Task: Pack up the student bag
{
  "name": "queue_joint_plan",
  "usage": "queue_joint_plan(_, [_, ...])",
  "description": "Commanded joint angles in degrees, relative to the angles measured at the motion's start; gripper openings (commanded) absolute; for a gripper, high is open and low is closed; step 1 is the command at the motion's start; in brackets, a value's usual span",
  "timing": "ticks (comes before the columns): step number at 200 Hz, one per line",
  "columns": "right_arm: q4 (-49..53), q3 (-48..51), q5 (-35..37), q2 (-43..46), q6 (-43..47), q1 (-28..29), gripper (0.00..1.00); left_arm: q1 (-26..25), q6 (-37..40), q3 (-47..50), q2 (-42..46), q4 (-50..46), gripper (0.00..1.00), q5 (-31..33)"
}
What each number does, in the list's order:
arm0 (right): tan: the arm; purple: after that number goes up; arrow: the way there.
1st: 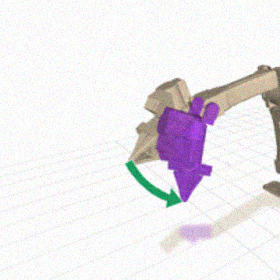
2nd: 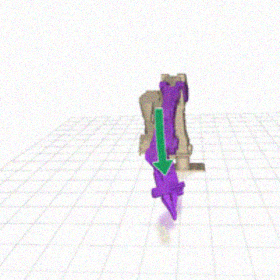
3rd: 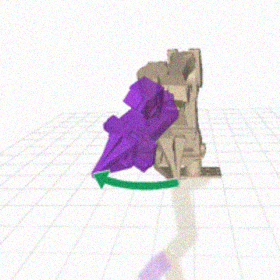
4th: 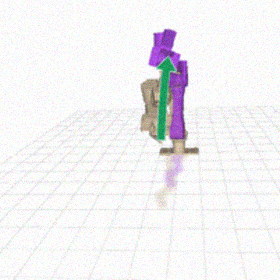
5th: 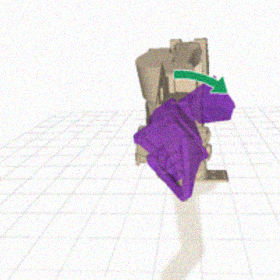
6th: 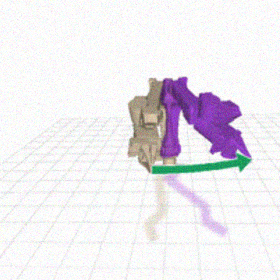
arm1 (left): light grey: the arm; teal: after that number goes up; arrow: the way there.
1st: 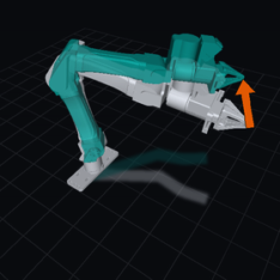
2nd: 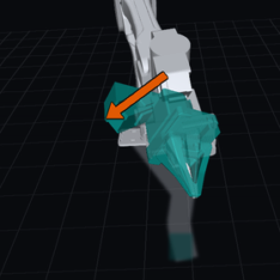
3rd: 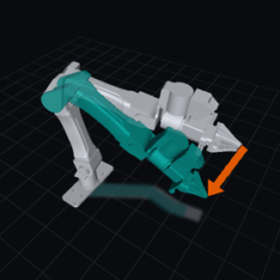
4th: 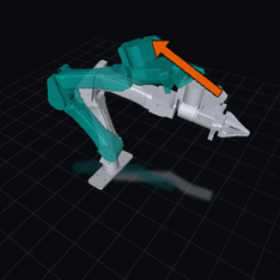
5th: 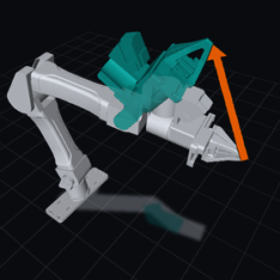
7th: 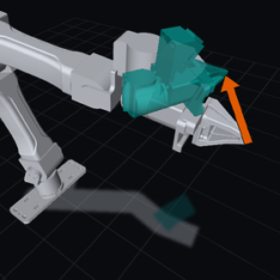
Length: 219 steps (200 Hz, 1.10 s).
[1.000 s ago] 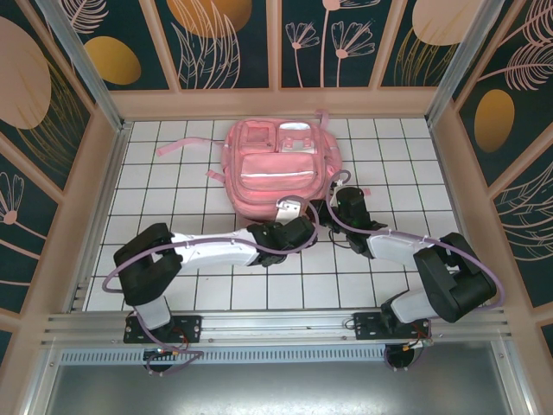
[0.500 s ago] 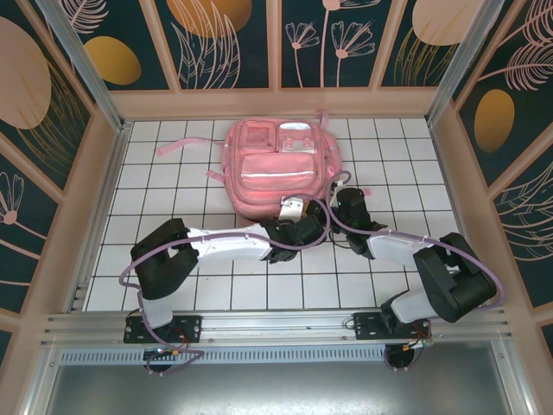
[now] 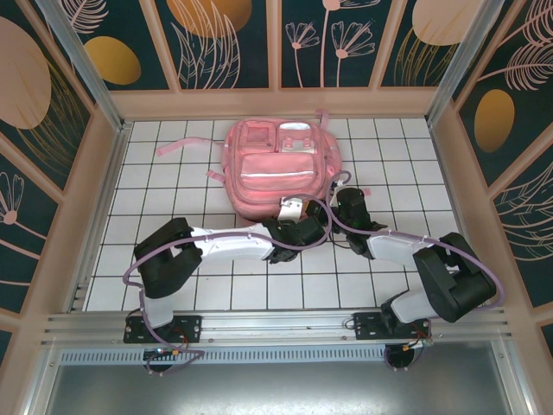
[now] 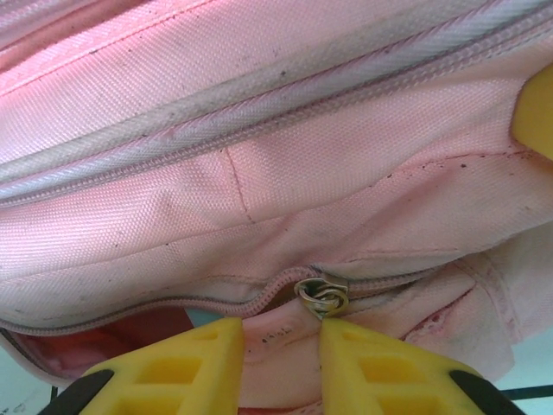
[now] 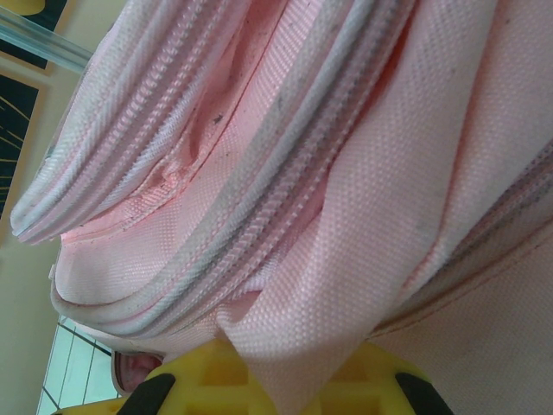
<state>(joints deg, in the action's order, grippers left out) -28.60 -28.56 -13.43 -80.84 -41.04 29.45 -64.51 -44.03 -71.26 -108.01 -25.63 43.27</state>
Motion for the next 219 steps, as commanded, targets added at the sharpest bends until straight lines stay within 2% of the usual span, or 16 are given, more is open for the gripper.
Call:
queue_joint_plan(1, [-2.0, 0.7, 2.6, -0.4, -0.3, -1.1, 0.00, 1.6, 2.1, -0.6, -2.3, -3.6, 0.32, 5.4])
queue_joint_plan(84, [-1.9, 0.4, 2.4, -0.5, -0.4, -1.1, 0.00, 3.5, 9.4, -0.3, -4.0, -1.3, 0.38, 6.6])
queue_joint_plan(95, [-1.8, 0.5, 2.4, -0.5, -0.3, -1.0, 0.00, 3.7, 10.4, -0.4, -4.3, -1.2, 0.41, 6.8])
queue_joint_plan(120, [-1.9, 0.4, 2.4, -0.6, -0.4, -0.9, 0.00, 4.1, 11.7, -0.5, -4.4, -0.6, 0.39, 6.1])
queue_joint_plan(126, [-1.9, 0.3, 2.4, -0.7, -0.4, -0.9, 0.00, 4.1, 11.9, -0.5, -4.2, -0.6, 0.36, 5.6])
queue_joint_plan(138, [-1.9, 0.3, 2.4, -0.7, -0.3, -1.0, 0.00, 4.1, 12.2, -0.3, -3.6, -0.2, 0.25, 4.5])
queue_joint_plan(159, [-1.7, 0.3, 2.5, -0.7, -0.3, -1.0, 0.00, 4.2, 12.3, 0.4, -1.7, -0.1, 0.17, 3.7])
queue_joint_plan(175, [-1.6, 0.1, 2.6, -0.9, -0.2, -1.1, 0.00, 4.1, 12.3, 1.3, 0.4, -0.1, 0.02, 3.5])
queue_joint_plan(219, [-1.5, 0.0, 2.6, -0.9, -0.1, -1.1, 0.00, 5.6, 11.9, 6.2, 6.5, 1.8, 0.00, 1.8])
